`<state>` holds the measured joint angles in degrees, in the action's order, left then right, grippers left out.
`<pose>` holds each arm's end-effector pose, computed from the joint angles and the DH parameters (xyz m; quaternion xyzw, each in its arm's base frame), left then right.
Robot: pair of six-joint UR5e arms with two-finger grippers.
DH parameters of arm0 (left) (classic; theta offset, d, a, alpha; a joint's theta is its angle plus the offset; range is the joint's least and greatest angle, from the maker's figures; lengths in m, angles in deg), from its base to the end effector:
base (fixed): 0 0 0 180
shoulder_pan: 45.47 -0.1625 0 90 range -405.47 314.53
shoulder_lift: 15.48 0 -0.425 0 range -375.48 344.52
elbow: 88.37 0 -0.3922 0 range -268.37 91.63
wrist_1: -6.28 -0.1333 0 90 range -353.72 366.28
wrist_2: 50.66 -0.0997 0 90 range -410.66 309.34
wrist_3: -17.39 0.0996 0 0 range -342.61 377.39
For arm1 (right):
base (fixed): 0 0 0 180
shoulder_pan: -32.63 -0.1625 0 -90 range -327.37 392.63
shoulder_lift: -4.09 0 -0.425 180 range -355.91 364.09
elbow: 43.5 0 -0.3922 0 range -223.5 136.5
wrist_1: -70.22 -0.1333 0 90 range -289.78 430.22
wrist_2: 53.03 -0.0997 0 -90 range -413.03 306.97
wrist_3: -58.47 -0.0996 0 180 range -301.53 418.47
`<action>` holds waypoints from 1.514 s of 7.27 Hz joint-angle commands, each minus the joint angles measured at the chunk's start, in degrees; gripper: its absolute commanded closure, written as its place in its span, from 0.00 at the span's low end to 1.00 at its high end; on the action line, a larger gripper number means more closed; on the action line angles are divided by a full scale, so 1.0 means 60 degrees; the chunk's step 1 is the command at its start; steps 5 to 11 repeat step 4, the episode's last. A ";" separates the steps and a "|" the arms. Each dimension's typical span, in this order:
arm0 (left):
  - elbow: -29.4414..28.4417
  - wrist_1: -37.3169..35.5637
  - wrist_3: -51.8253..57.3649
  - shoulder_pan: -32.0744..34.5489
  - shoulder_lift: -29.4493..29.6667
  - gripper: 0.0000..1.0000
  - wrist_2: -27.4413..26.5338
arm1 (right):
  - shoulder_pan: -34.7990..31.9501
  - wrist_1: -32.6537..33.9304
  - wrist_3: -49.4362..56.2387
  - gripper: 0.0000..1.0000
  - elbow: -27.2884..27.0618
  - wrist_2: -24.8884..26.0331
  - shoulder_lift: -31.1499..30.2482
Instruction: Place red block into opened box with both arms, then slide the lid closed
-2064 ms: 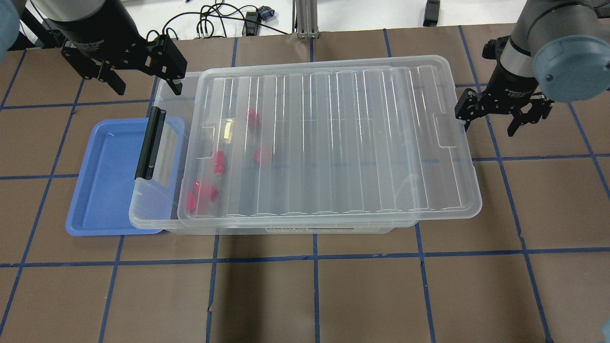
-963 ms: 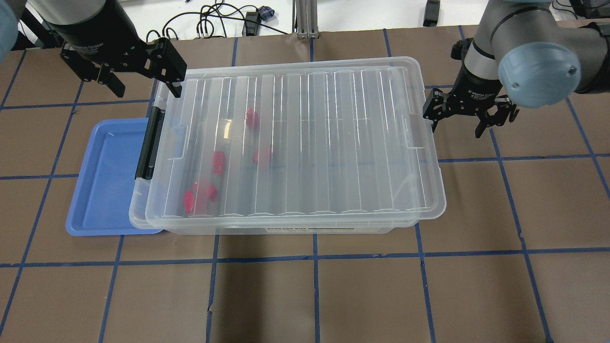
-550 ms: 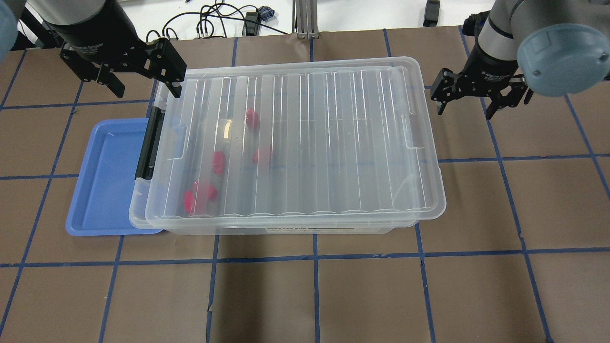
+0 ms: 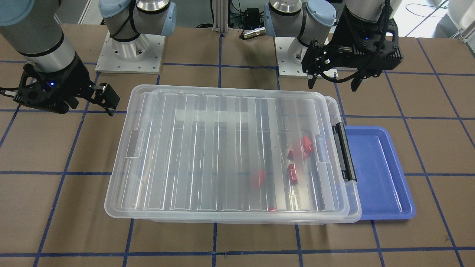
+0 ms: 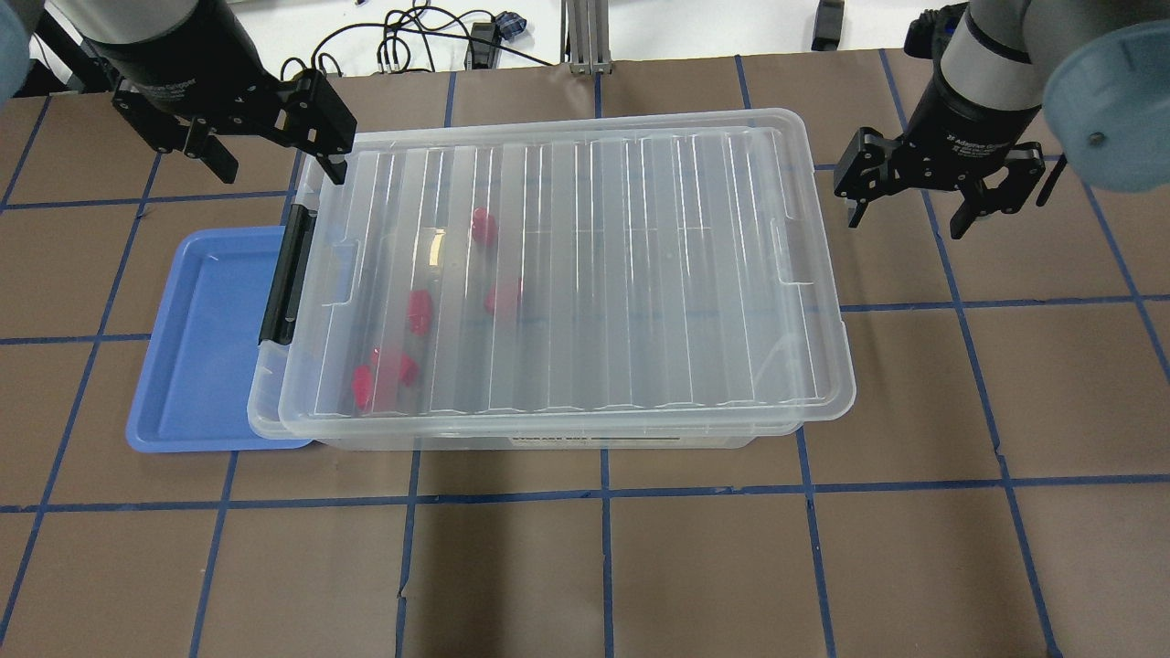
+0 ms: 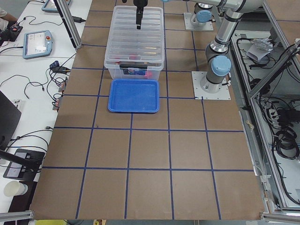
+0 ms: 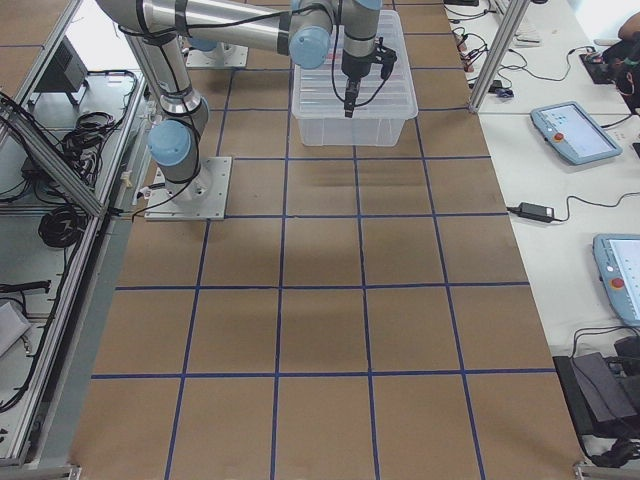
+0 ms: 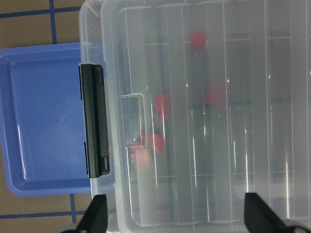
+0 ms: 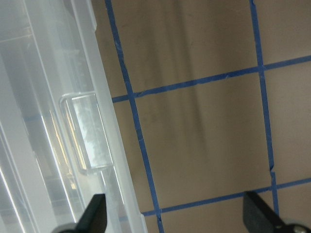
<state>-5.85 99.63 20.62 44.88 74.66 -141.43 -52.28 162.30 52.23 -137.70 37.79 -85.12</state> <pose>-0.1350 -0.4956 0.5452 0.0310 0.9989 -0.0346 0.0076 0.0878 -0.5009 0.4488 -0.0985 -0.9948 -0.0253 0.0074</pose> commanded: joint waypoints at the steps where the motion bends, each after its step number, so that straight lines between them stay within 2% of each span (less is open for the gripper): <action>1: 0.0031 -0.0002 -0.0040 0.0000 -0.0096 0.00 0.0012 | -0.0115 -0.0537 -0.0059 0.00 0.0027 -0.0019 -0.0408; 3: 0.0060 0.0027 -0.0011 -0.0029 -0.0111 0.00 -0.0003 | -0.0304 -0.0960 -0.0044 0.00 -0.0031 -0.0106 -0.0759; 11: 0.0060 0.0027 -0.0011 -0.0058 -0.0097 0.00 -0.0003 | -0.0378 -0.0947 -0.0030 0.00 -0.0061 -0.0064 -0.0775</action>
